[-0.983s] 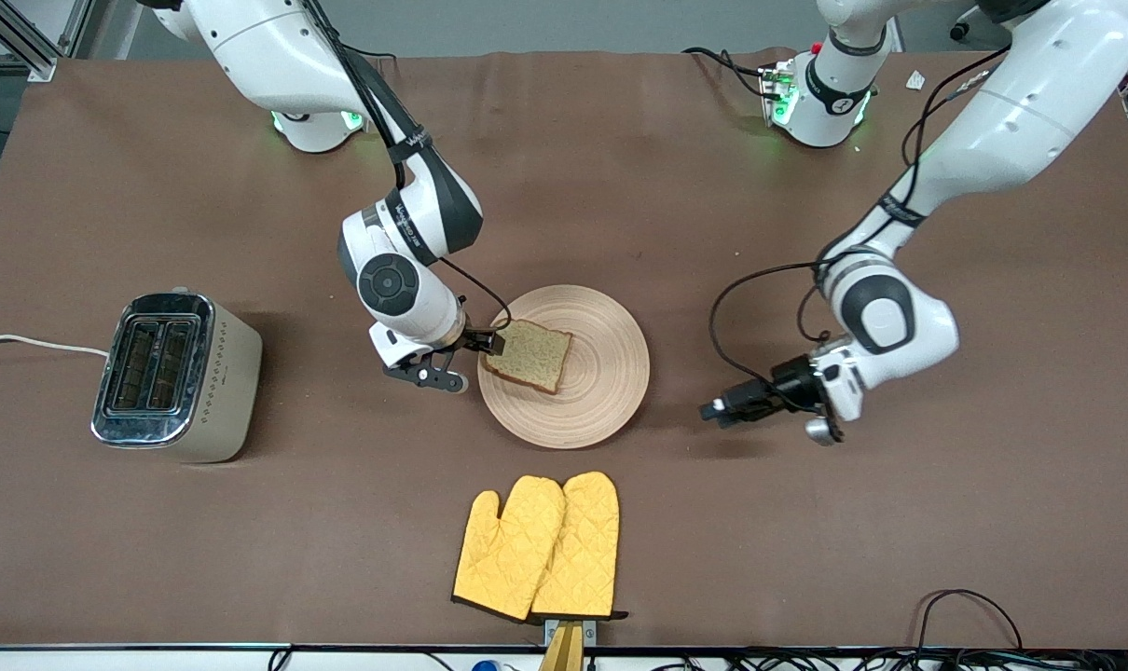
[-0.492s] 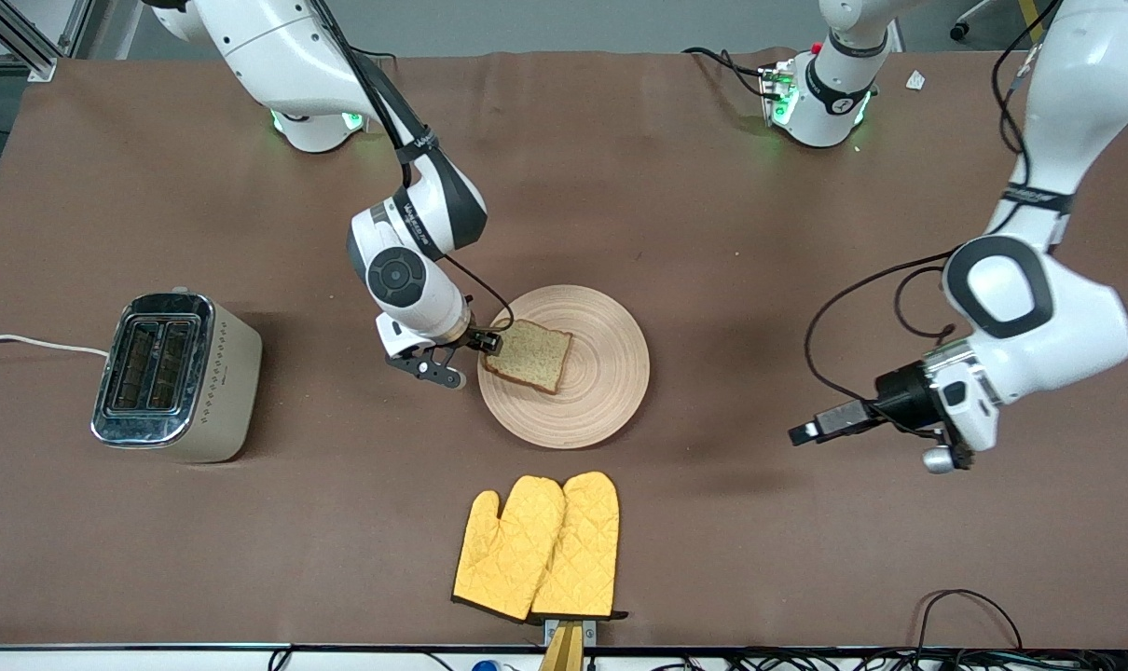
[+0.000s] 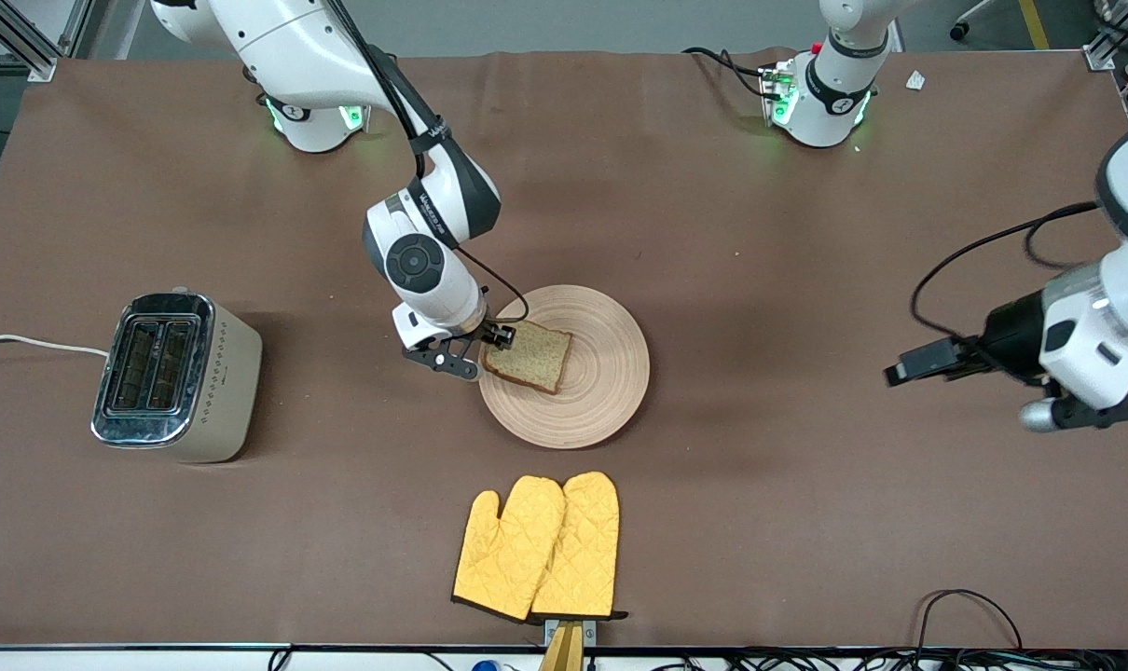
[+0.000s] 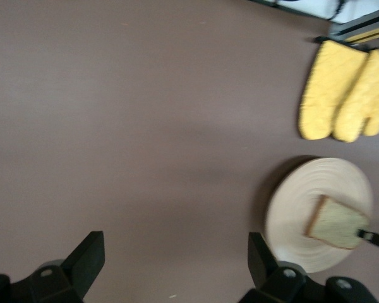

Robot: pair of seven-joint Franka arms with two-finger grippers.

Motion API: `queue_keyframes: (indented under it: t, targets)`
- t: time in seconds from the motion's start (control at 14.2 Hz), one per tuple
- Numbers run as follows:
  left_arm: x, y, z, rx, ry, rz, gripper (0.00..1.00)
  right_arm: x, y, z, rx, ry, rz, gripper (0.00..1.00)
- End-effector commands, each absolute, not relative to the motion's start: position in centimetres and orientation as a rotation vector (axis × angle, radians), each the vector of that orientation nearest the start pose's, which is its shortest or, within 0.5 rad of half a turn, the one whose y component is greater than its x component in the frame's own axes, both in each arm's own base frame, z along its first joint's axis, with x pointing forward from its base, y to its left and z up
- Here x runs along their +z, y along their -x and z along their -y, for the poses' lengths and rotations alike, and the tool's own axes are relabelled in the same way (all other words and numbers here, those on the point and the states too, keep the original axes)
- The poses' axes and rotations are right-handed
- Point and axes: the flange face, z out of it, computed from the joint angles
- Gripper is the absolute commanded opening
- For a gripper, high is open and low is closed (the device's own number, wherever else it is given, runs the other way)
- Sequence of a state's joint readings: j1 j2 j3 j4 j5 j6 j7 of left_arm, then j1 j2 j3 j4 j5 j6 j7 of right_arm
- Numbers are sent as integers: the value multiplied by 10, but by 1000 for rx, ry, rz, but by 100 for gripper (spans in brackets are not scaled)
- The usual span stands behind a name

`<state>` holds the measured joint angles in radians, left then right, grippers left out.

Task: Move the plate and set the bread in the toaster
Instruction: 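Release the plate with the left gripper while the right gripper lowers to bread, then grasp the bread slice edge with the right gripper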

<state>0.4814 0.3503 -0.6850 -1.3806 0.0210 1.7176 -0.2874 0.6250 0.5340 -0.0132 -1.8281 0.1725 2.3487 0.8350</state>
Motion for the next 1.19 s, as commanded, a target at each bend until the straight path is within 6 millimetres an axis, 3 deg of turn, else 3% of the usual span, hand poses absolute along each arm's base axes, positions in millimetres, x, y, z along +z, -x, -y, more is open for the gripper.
queue_keyframes:
  t: [0.0, 0.21, 0.49, 0.77, 0.91, 1.12]
  targets:
    - [601, -623, 56, -94, 3190, 136, 100, 239, -523, -375, 106, 3022, -532, 53]
    - [624, -608, 40, -119, 3104, 104, 100, 231, -523, -374, 106, 3024, -534, 53]
    - [645, -594, 46, -75, 3105, 93, 100, 225, -519, -375, 97, 3024, -530, 50]
    - [643, -591, 40, -29, 3100, 106, 100, 221, -519, -374, 100, 3026, -531, 36]
    - [643, -591, 38, -26, 3100, 73, 100, 216, -518, -374, 110, 3029, -546, 18]
    - [648, -594, 28, -45, 3098, -20, 100, 212, -518, -375, 110, 3031, -543, 2]
